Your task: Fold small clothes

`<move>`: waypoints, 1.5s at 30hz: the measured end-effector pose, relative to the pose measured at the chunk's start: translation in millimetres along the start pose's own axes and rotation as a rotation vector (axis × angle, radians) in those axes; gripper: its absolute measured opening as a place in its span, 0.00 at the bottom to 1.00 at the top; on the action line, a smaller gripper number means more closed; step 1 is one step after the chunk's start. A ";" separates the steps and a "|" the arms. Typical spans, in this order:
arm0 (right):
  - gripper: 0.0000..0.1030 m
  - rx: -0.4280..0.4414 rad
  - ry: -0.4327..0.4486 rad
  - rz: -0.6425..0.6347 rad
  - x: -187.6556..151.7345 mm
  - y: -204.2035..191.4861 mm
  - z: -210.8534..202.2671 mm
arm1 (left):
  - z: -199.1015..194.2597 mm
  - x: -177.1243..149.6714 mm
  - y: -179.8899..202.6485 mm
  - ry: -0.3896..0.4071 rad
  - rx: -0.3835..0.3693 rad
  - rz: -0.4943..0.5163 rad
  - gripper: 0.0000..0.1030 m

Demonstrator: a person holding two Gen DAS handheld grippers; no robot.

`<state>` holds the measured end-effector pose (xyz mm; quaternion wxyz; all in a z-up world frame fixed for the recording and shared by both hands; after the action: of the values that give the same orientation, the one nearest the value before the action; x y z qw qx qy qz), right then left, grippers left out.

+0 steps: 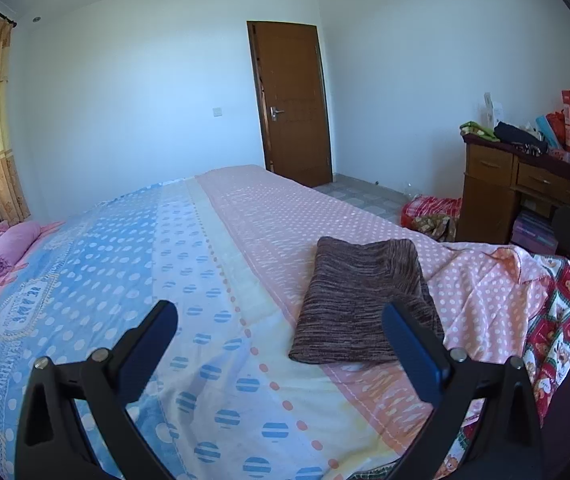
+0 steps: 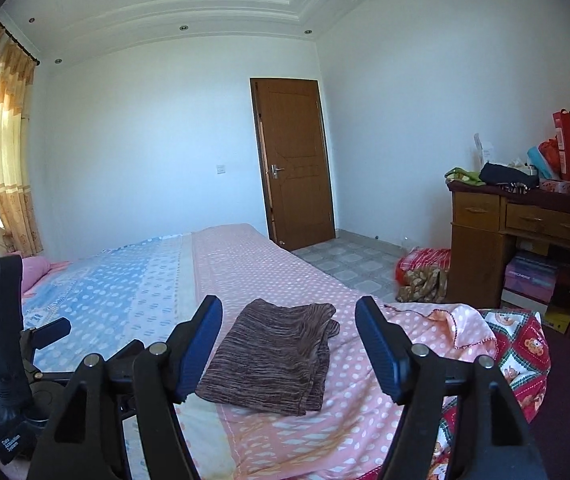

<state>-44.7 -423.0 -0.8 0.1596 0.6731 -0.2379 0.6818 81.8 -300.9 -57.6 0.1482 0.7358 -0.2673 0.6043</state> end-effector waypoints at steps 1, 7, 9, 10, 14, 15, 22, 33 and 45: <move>0.68 -0.005 -0.004 0.003 -2.3 0.7 0.7 | -0.9 -0.6 1.6 -0.001 -0.002 0.006 1.00; 0.68 -0.023 -0.046 0.020 -15.0 3.2 6.7 | -2.7 -0.4 5.3 0.002 -0.008 0.015 1.00; 0.68 -0.026 -0.054 0.023 -17.4 3.7 7.4 | -2.3 -1.6 6.3 -0.005 -0.016 0.010 1.00; 0.68 -0.027 -0.056 0.023 -18.3 3.5 7.4 | -2.3 -2.2 6.8 -0.009 -0.020 0.008 1.00; 0.68 -0.025 -0.060 0.010 -20.1 0.5 7.7 | -1.3 -3.6 7.6 -0.016 -0.019 0.009 1.00; 0.68 -0.023 -0.061 0.011 -20.3 0.6 7.7 | -1.3 -3.6 7.5 -0.015 -0.019 0.008 1.00; 0.68 -0.030 -0.068 0.015 -21.7 4.2 9.2 | -1.0 -4.9 7.9 -0.016 -0.015 0.011 1.00; 0.68 -0.035 -0.073 0.022 -22.7 7.2 10.2 | -0.7 -7.6 11.2 -0.017 -0.011 0.016 1.00; 0.68 -0.034 -0.074 0.023 -23.7 7.2 9.9 | -2.0 -7.0 10.7 -0.014 -0.007 0.021 1.00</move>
<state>-39.2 -431.9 -25.3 0.1542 0.6924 -0.2629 0.6540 73.1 -307.0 -65.1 0.1427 0.7366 -0.2780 0.5998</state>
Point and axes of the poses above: each gripper's, at about its wrist camera, not at the fingertips, and z roughly the way its jaws point, y to its right, x to its top, the point moved 8 cm from there along z, roughly the way its jaws point, and after that the axes turned 13 degrees about y, right-handed, at the moved point
